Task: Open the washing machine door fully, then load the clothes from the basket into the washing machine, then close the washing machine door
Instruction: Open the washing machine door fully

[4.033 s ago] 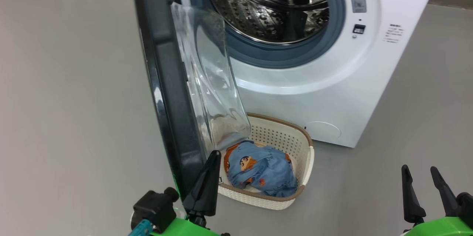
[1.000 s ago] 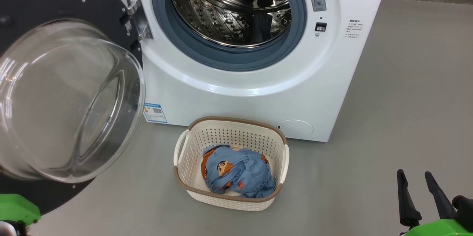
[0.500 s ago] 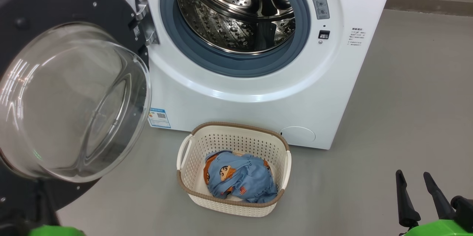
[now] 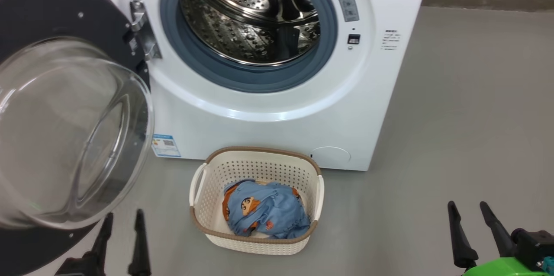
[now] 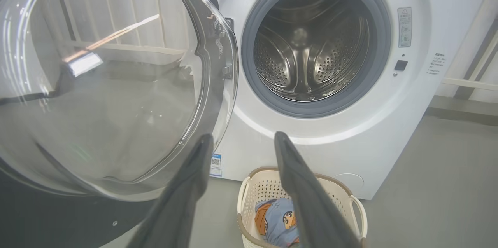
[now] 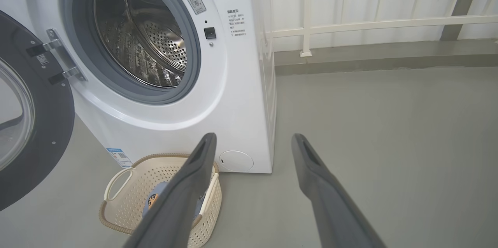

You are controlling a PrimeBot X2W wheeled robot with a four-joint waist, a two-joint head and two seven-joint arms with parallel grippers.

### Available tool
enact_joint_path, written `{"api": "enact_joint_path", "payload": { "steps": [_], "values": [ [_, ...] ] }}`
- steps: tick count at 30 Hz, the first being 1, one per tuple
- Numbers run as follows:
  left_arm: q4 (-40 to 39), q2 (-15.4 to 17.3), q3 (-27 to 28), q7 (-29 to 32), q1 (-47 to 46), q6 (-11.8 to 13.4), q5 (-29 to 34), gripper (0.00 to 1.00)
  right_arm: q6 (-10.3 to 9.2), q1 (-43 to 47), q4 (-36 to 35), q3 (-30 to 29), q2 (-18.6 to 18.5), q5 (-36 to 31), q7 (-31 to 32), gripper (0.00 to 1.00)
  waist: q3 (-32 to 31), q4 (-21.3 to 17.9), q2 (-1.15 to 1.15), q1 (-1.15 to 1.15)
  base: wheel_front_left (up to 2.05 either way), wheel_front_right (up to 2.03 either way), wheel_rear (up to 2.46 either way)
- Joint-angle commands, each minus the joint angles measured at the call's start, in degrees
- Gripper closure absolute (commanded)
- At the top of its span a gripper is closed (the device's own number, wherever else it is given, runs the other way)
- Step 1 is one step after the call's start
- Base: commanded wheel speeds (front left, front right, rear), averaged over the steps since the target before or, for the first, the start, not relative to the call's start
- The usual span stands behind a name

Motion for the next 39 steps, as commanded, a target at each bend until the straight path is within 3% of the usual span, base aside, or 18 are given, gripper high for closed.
{"api": "enact_joint_path", "payload": {
  "steps": [1, 12, 19, 39],
  "values": [
    [-1.0, 0.7, 1.6, -0.2, -2.2, -0.3, 0.6, 0.00, 0.32, -1.5, -1.7, 2.0, -0.9, -1.0, 0.0, 0.00, 0.1, -1.8, 0.00, 0.00, 0.00, 0.00, 0.00],
    [1.0, -0.3, 0.9, -0.8, -3.6, -0.9, 0.5, 0.00, 0.32, -1.7, -2.0, 4.4, -0.9, -2.1, 0.4, 0.00, 0.8, -7.8, 0.00, 0.00, 0.00, 0.00, 0.00],
    [2.0, -0.2, 1.5, -1.0, -4.6, 0.0, 1.1, 0.00, 0.32, -2.2, -2.5, 5.2, -0.9, -2.2, 0.6, 0.00, 2.2, -10.2, 0.00, 0.00, 0.00, 0.00, 0.00],
    [2.2, -1.8, 3.8, -1.4, -5.9, -0.7, 2.9, 0.00, 0.32, -2.8, -2.1, 5.0, -0.9, -2.3, 0.3, 0.00, 3.1, -11.2, 0.00, 0.00, 0.00, 0.00, 0.00]
  ]
}}
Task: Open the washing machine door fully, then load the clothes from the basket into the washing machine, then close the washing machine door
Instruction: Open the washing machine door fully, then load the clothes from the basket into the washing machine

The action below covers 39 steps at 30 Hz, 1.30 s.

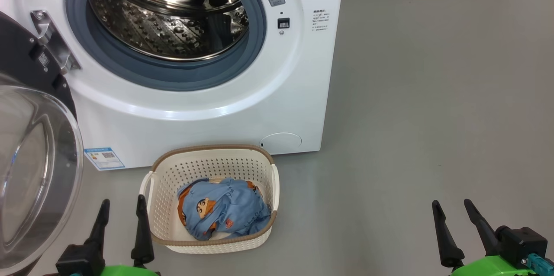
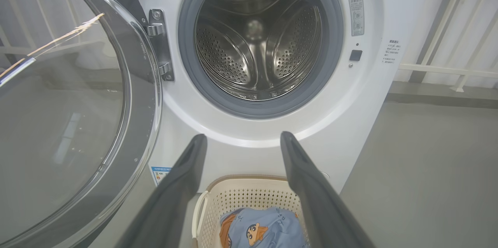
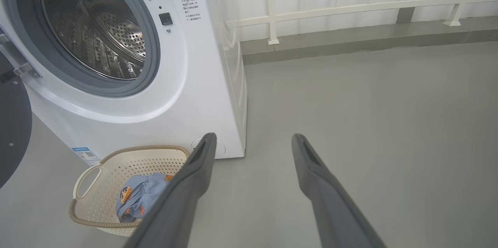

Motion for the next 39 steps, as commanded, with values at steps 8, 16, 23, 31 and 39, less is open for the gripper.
{"api": "enact_joint_path", "payload": {
  "steps": [8, 16, 23, 31, 39],
  "values": [
    [-0.9, -0.2, 2.8, -0.5, -1.7, -0.6, 1.7, 0.00, 0.32, -2.1, -1.4, 1.5, -0.8, -1.0, -0.1, 0.00, -0.3, 0.1, 0.00, 0.00, 0.00, 0.00, 0.00],
    [-0.1, -0.5, 3.5, -0.5, -1.5, -0.6, 2.4, 0.00, 0.32, -2.0, -1.0, 1.7, -0.8, -0.8, -0.3, 0.00, -0.7, 0.0, 0.00, 0.00, 0.00, 0.00, 0.00],
    [-0.1, -0.3, 3.6, -0.5, -1.5, -0.9, 3.0, 0.00, 0.32, -2.0, -0.9, 1.9, -0.8, -0.5, -0.5, 0.00, -0.7, -0.1, 0.00, 0.00, 0.37, -0.37, 0.00],
    [0.3, 0.0, 3.3, -0.5, -1.8, -0.8, 4.0, 0.00, 0.32, -2.1, -0.8, 1.9, -0.8, -0.4, -0.7, 0.00, -0.2, 0.0, 0.00, 0.00, 1.29, -1.29, 0.00],
    [0.5, -0.1, 3.3, -0.5, -1.9, -1.0, 4.1, 0.00, 0.32, -2.4, -0.9, 1.9, -0.8, -0.5, -0.6, 0.00, -0.1, 0.2, 0.00, 0.00, 0.92, -0.92, 0.00]
  ]
}}
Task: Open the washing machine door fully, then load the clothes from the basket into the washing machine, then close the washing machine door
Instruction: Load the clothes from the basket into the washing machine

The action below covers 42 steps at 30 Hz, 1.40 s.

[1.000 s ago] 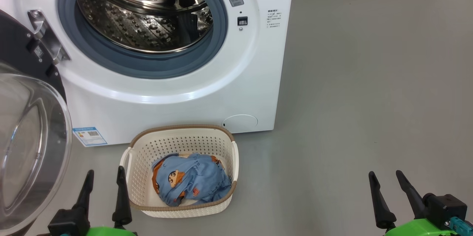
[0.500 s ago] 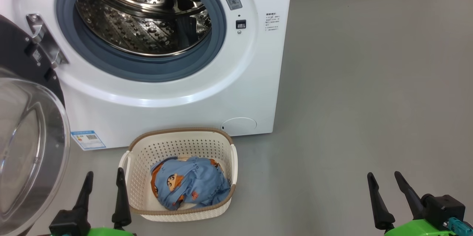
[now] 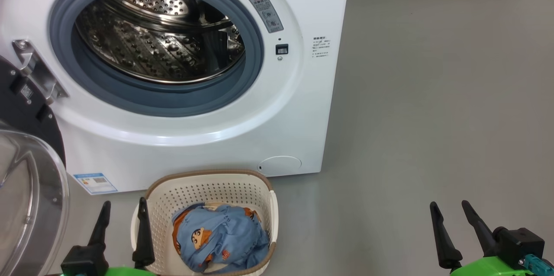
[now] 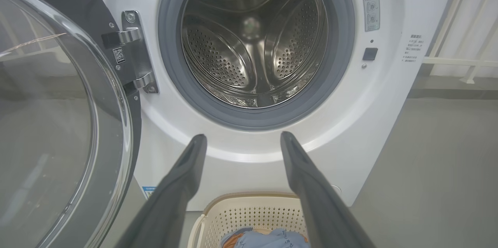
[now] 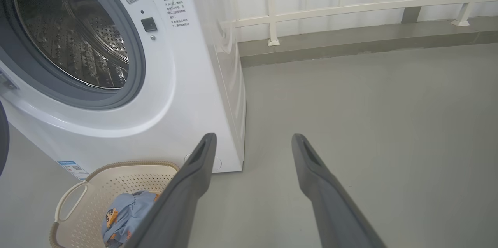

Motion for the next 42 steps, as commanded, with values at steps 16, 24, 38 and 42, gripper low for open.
{"api": "enact_joint_path", "payload": {
  "steps": [16, 24, 38, 42],
  "values": [
    [0.6, 1.6, 1.4, -0.4, -2.3, -0.5, -0.1, 0.00, 0.32, -2.6, -1.5, 1.9, -0.8, -0.5, -0.5, 0.00, 0.4, -0.2, 0.00, 0.00, 0.03, -0.03, 0.00],
    [1.1, 1.5, 0.7, -0.3, -3.1, -0.7, -0.3, 0.00, 0.32, -3.0, -1.5, 2.1, -0.8, -0.7, -0.5, 0.00, 1.5, -0.2, 0.00, 0.00, 0.00, 0.00, 0.00],
    [8.9, -0.2, -2.1, 3.9, -8.8, -3.7, -2.3, 0.00, 0.32, -6.7, -2.0, 2.7, -0.8, -0.4, -1.3, 0.00, 8.8, -1.2, 0.00, 0.00, 0.00, 0.00, 0.00],
    [14.0, -1.1, -3.0, 4.8, -11.5, -5.9, -3.6, 0.00, 0.32, -8.0, -1.8, 3.1, -0.8, -0.2, -1.7, 0.00, 11.5, -2.1, 0.00, 0.00, 0.00, 0.00, 0.00]
  ]
}}
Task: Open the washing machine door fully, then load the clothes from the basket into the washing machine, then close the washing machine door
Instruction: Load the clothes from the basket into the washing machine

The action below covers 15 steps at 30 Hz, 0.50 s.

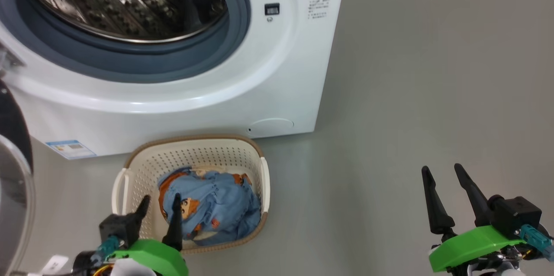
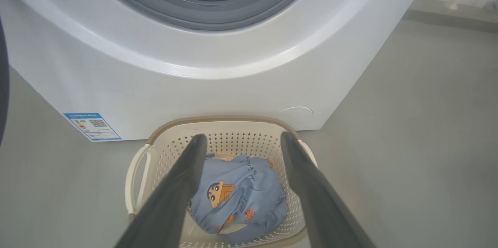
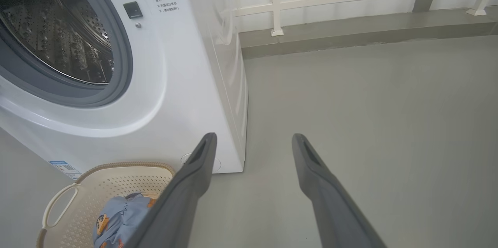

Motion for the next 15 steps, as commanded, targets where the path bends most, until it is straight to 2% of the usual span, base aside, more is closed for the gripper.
{"api": "enact_joint_path", "payload": {
  "steps": [1, 15],
  "values": [
    [0.0, 0.9, 1.5, -0.3, -2.4, -0.3, -0.1, 0.00, 0.32, -1.9, -1.4, 1.7, -0.7, -0.3, -0.9, 0.00, 2.6, -1.2, 0.00, 0.00, 0.00, 0.00, 0.00],
    [23.5, 0.7, 1.0, 1.5, -13.4, -5.4, -2.7, 0.00, 0.32, -6.4, -0.4, 3.9, -0.7, 0.5, -2.8, 0.00, 11.3, -8.0, 0.00, 0.00, 0.00, 0.00, 0.00]
  ]
}}
